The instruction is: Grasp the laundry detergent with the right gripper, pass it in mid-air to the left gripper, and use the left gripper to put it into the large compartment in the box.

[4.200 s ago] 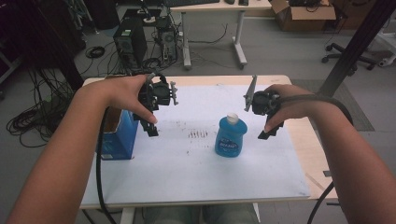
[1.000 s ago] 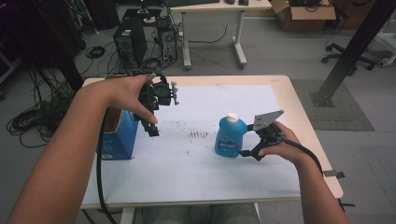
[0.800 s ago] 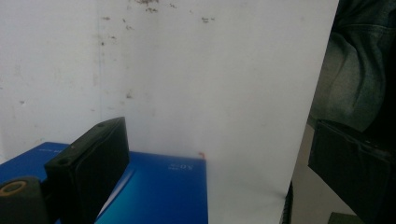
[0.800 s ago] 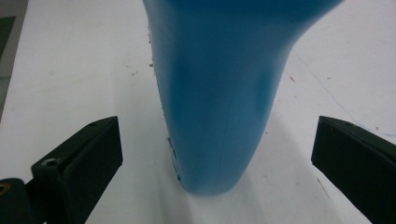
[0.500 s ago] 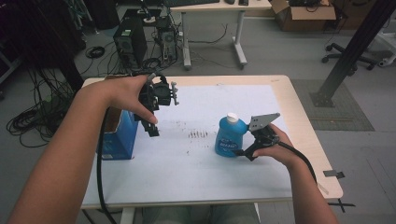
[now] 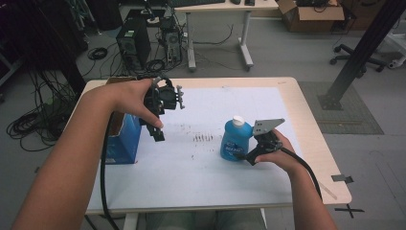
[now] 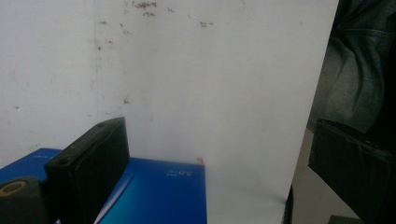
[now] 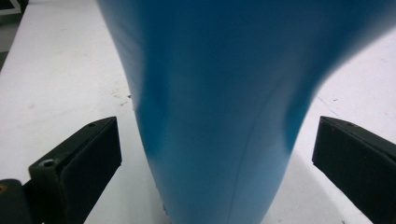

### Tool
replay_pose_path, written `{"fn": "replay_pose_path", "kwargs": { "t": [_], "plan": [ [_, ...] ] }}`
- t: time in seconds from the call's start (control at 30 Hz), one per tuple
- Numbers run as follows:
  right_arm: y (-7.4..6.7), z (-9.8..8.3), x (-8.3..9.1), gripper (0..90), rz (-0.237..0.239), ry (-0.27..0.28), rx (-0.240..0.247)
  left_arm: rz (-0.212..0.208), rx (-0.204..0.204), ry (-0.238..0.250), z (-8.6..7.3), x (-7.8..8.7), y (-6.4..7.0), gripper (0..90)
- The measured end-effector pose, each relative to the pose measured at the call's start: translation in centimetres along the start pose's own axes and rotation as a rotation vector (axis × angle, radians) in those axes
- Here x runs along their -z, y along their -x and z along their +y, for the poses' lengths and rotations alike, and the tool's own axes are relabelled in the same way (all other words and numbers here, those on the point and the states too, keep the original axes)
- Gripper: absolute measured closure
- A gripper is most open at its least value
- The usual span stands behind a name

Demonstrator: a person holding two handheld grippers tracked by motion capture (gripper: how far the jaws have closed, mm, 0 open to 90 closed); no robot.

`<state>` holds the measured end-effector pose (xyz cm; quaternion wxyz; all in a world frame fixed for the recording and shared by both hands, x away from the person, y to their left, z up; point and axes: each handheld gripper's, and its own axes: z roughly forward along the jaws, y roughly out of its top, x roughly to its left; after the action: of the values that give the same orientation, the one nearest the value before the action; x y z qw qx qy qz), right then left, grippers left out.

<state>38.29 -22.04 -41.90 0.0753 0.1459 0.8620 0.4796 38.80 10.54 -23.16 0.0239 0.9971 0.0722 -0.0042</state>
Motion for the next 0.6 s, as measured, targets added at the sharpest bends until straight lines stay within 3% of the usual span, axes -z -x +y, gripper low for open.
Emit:
{"fn": "replay_pose_path", "kwargs": {
  "t": [0.6],
  "plan": [
    [0.0,-0.73,-0.73,1.1,-0.003,0.067,-0.043,0.004,0.008,0.005,-0.08,0.08,-0.03,5.2]
  ]
}}
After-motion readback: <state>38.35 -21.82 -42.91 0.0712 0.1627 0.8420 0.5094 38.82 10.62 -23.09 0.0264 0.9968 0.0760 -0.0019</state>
